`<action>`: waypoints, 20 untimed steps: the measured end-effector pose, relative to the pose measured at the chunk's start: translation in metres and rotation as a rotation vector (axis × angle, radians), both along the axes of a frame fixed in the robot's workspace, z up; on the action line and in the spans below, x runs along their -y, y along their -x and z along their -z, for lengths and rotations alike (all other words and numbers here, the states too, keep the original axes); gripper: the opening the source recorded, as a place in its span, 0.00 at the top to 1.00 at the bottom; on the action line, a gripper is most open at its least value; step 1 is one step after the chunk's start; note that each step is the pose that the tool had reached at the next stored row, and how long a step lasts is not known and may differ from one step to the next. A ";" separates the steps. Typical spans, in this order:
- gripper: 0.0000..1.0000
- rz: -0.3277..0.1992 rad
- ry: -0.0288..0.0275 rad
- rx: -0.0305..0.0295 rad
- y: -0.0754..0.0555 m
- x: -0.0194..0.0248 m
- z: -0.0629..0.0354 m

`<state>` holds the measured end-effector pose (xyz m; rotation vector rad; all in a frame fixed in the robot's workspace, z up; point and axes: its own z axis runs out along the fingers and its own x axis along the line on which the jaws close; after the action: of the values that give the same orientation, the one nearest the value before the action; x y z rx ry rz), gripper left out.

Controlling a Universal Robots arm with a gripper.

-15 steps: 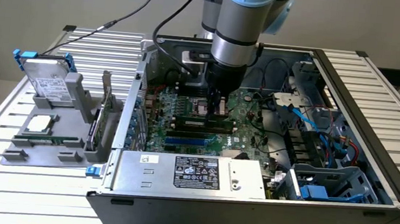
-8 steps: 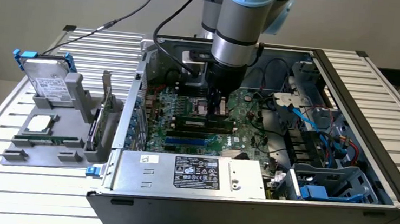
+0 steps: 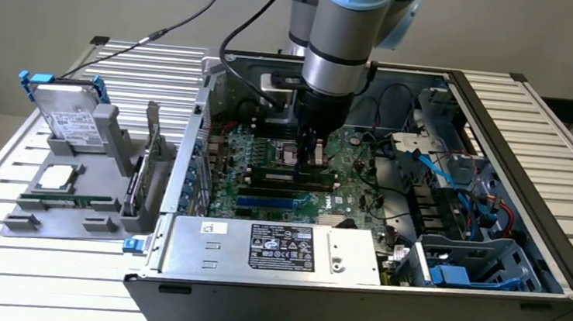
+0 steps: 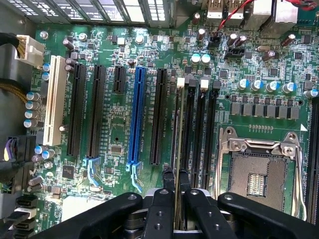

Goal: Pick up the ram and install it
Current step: 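Insert the ram into the slot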

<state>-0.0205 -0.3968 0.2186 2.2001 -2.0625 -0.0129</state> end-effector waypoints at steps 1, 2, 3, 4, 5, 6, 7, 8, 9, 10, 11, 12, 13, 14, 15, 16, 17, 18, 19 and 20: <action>0.86 0.000 0.0001 0.0008 0.000 0.0000 0.0001; 0.86 0.000 0.0002 0.0015 0.000 0.0000 0.0003; 0.86 0.000 0.0001 0.0022 0.000 -0.0001 0.0006; 0.86 -0.001 0.0001 0.0028 0.000 -0.0001 0.0008; 0.86 -0.001 0.0002 0.0033 0.000 -0.0002 0.0010; 0.86 0.000 0.0002 0.0040 0.000 -0.0003 0.0012; 0.86 -0.001 0.0002 0.0045 0.000 -0.0004 0.0014; 0.86 -0.001 0.0004 0.0051 0.000 -0.0007 0.0017; 0.86 0.000 0.0009 0.0059 0.000 -0.0010 0.0020; 0.86 0.000 0.0011 0.0067 0.000 -0.0013 0.0023; 0.86 -0.001 0.0013 0.0073 0.000 -0.0016 0.0025; 0.86 -0.001 0.0013 0.0076 0.000 -0.0018 0.0026; 0.86 -0.001 0.0014 0.0076 0.000 -0.0018 0.0026; 0.86 -0.001 0.0016 0.0077 0.000 -0.0018 0.0026; 0.86 -0.001 0.0014 0.0077 0.000 -0.0019 0.0026; 0.86 -0.001 0.0012 0.0081 0.000 -0.0019 0.0027; 0.85 -0.001 0.0002 0.0090 0.000 -0.0021 0.0030; 0.79 -0.001 0.0005 0.0081 0.000 -0.0021 0.0030; 0.79 -0.001 0.0009 0.0079 0.000 -0.0020 0.0028; 0.72 -0.001 0.0014 0.0077 0.000 -0.0019 0.0026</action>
<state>-0.0206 -0.3949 0.2159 2.2034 -2.0652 -0.0029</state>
